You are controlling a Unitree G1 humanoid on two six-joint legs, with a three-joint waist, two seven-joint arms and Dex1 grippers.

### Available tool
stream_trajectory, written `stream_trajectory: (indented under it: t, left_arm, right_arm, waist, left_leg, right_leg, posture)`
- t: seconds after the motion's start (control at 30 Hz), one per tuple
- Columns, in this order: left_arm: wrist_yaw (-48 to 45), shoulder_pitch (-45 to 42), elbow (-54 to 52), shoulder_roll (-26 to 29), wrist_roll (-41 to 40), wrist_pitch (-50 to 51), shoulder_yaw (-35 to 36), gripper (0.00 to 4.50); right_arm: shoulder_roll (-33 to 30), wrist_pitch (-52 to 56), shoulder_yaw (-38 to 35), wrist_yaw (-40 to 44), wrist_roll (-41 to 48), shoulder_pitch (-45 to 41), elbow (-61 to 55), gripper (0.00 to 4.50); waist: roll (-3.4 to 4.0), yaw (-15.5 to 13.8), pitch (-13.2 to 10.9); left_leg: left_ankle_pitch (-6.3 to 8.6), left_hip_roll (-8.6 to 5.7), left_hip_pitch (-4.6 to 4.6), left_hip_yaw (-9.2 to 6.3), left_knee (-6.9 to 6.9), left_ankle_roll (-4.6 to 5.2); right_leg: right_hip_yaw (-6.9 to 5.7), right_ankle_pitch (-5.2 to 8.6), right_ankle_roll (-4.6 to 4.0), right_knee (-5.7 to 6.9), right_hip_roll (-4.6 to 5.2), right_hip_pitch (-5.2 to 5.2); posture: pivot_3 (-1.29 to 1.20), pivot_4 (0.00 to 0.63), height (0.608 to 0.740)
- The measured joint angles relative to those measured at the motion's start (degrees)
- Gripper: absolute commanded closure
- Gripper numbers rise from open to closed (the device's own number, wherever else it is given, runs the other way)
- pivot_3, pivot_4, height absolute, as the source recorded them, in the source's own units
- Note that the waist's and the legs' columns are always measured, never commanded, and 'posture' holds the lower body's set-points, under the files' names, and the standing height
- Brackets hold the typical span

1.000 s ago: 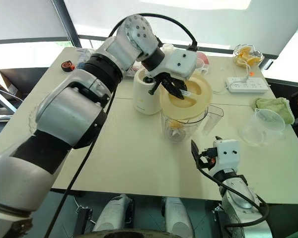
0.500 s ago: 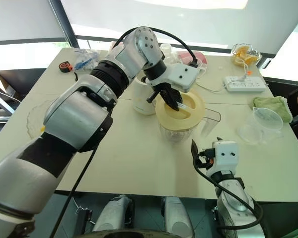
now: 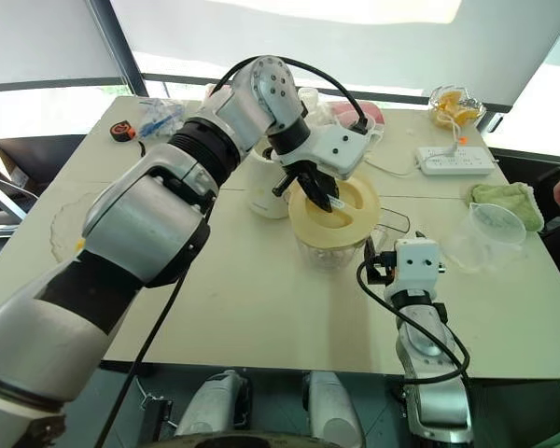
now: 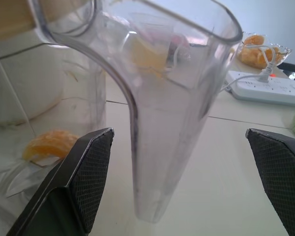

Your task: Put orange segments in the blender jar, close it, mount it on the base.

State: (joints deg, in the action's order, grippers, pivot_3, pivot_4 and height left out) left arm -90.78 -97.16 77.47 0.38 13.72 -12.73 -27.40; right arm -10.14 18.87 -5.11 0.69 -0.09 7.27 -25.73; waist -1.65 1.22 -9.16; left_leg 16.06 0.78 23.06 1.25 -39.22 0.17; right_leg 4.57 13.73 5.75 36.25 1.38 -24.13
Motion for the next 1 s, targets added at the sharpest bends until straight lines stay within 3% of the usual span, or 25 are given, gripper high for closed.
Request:
stream_trajectory:
  t: [0.07,0.13,0.2,0.33,0.67,1.0]
  left_arm:
    - [0.00,0.09,-0.08,-0.02,0.00,0.15,0.00,4.27]
    - [0.00,0.17,-0.27,-0.24,0.00,0.64,0.00,4.27]
    - [0.00,0.27,-0.67,-0.52,0.00,0.94,0.00,4.27]
    - [-0.27,0.59,-1.05,-0.57,0.07,1.50,-0.29,4.27]
    - [-0.36,2.55,-1.38,0.16,-1.88,2.25,-0.18,4.27]
    - [-0.35,5.05,-3.96,1.85,-3.54,8.26,0.22,4.27]
  right_arm:
    - [-0.04,-0.92,0.06,-0.50,-1.06,-1.30,2.27,0.00]
    - [-0.13,-1.55,-0.06,-1.43,-2.15,-3.57,5.50,0.54]
    - [-0.10,-2.04,-0.17,-2.03,-2.72,-5.02,7.15,1.38]
    - [0.78,-2.97,0.32,-1.52,-1.48,-5.03,7.06,3.47]
    - [2.26,-0.65,0.88,-2.81,-1.65,-1.83,2.80,3.49]
    - [4.25,1.95,2.85,-5.59,-4.12,-2.05,1.04,3.49]
  waist:
    - [0.00,0.00,0.04]
    - [0.01,0.00,0.10]
    - [0.04,-0.07,0.15]
    - [0.12,-0.31,0.23]
    - [0.18,-0.61,0.53]
    - [0.02,-0.34,0.74]
  left_leg:
    - [0.00,0.01,-0.01,-0.01,0.01,0.01]
    - [0.01,0.01,-0.01,-0.01,0.01,0.01]
    - [0.01,0.01,-0.01,-0.01,0.01,0.02]
    - [0.03,0.00,0.02,-0.02,0.03,0.05]
    - [0.24,-0.05,-0.56,-0.06,0.01,0.37]
    - [0.27,0.03,-0.63,-0.17,0.04,0.42]
  right_leg:
    - [0.00,0.00,0.00,0.00,-0.03,0.00]
    - [0.00,0.00,0.00,0.00,-0.04,0.01]
    - [0.00,0.00,0.00,0.00,-0.04,0.01]
    - [0.00,0.02,0.01,0.00,-0.03,0.01]
    - [0.04,0.22,0.24,-0.23,0.22,0.77]
    - [0.04,0.23,0.23,-0.22,0.20,0.78]
  posture:
    - [0.00,0.150,0.740]
    - [0.00,0.150,0.740]
    - [0.00,0.150,0.740]
    - [0.00,0.150,0.740]
    - [0.00,0.150,0.740]
    - [0.00,0.150,0.740]
